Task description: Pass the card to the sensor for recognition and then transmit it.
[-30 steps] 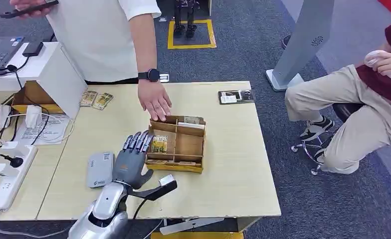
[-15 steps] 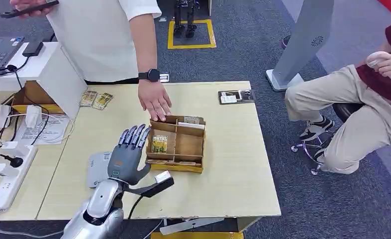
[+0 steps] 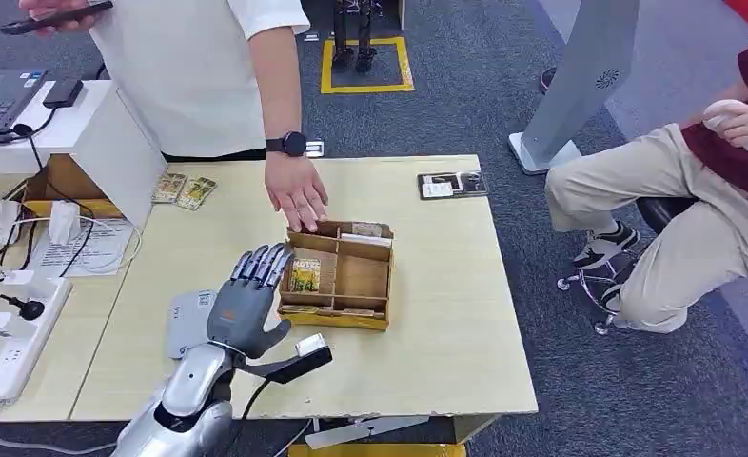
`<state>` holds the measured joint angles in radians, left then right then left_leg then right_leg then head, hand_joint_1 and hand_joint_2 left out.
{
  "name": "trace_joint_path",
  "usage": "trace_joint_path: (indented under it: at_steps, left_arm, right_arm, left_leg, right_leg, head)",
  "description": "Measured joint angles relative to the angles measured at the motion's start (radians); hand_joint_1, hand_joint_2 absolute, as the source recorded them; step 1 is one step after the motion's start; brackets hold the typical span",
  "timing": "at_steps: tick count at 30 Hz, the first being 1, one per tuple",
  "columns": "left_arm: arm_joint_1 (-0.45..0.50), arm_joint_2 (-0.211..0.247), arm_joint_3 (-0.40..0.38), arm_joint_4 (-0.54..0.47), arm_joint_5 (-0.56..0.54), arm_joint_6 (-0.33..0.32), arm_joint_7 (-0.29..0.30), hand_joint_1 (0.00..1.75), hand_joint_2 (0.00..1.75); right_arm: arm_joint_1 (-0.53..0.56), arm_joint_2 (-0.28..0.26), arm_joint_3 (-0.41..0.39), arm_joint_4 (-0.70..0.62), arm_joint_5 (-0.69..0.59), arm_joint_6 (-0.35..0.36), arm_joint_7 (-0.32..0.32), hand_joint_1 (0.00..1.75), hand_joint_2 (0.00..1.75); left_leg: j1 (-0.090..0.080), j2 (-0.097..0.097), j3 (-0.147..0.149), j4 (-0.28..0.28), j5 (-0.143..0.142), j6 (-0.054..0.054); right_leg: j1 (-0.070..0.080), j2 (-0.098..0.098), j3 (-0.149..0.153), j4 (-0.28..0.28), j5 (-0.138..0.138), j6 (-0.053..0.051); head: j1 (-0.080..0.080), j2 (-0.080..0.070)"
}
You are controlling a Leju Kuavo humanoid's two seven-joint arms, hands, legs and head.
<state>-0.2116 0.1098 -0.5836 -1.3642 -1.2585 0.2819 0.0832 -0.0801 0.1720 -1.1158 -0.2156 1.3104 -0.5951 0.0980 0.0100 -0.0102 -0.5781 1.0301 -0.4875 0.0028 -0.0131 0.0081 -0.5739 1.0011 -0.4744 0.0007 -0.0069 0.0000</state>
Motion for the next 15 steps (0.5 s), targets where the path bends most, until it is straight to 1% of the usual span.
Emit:
trace_joint_path:
  at_steps: [4, 15]
  left_arm:
    - [0.000, 0.008, -0.012, -0.001, 0.016, -0.023, -0.012, 0.00, 1.75]
    - [-0.001, 0.016, -0.042, -0.001, 0.030, -0.042, -0.024, 0.00, 1.75]
  right_arm:
    - [0.000, 0.000, 0.000, 0.000, 0.000, 0.000, 0.000, 0.00, 0.00]
    - [0.000, -0.001, 0.000, -0.001, 0.006, 0.000, -0.001, 0.00, 0.00]
  left_leg:
    - [0.000, 0.000, 0.000, 0.000, 0.000, 0.000]
    - [0.000, 0.000, 0.000, 0.000, 0.000, 0.000]
  right_leg:
    - [0.000, 0.000, 0.000, 0.000, 0.000, 0.000]
    - [0.000, 0.000, 0.000, 0.000, 0.000, 0.000]
  head:
    - [0.000, 0.000]
    - [0.000, 0.000]
